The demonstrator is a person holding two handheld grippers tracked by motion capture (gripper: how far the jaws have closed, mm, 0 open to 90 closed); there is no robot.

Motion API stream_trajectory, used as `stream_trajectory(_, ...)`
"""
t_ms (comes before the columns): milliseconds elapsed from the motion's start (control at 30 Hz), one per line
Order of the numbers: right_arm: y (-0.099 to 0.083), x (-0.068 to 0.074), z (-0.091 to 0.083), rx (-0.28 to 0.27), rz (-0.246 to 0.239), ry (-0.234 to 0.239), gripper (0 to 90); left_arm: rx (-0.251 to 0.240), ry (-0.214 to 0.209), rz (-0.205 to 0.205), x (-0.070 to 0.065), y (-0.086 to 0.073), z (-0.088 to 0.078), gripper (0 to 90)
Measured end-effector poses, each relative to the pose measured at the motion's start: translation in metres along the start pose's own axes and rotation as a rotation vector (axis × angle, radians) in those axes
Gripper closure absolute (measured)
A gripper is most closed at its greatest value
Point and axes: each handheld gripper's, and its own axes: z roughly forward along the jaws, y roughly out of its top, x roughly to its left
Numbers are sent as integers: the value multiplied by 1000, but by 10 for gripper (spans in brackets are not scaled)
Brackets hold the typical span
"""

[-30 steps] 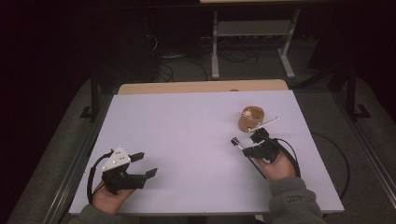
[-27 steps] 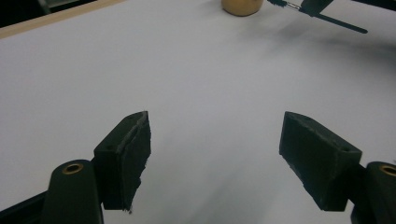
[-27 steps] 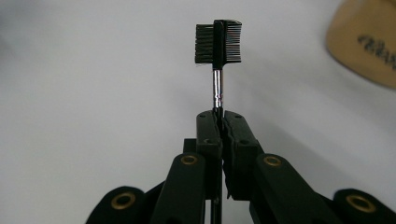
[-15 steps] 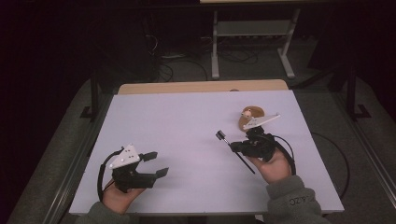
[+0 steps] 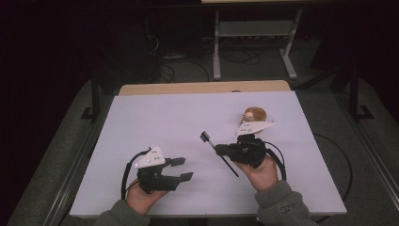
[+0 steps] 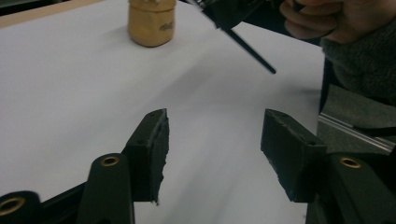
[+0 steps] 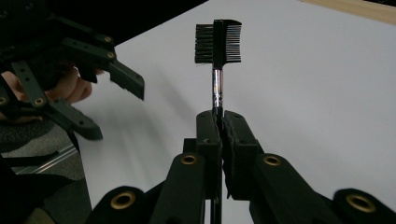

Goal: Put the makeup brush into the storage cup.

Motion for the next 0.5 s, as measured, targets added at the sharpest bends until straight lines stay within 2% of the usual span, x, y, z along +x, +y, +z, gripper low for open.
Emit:
stream_trajectory(67,-1,2,1,-2,7,8,852,5,-11,8,0,1,3,431)
stream_trajectory(100,-2,4,3,-21,5,23,852,-4,-37,1,-2,3,11,453)
stream_trajectory(233,-4,9,8,-43,-4,37,852,-5,-78,-29,-3,4,21,481)
stream_trajectory(300,-5,14,12,-53,-3,44,852,4,-95,-28,-4,4,26,506)
stream_trajectory(333,-5,18,16,-69,-11,51,852,10,-111,-15,-6,3,29,522)
stream_trajectory(500,-5,26,20,-98,-9,58,852,10,-123,-26,-9,3,31,570)
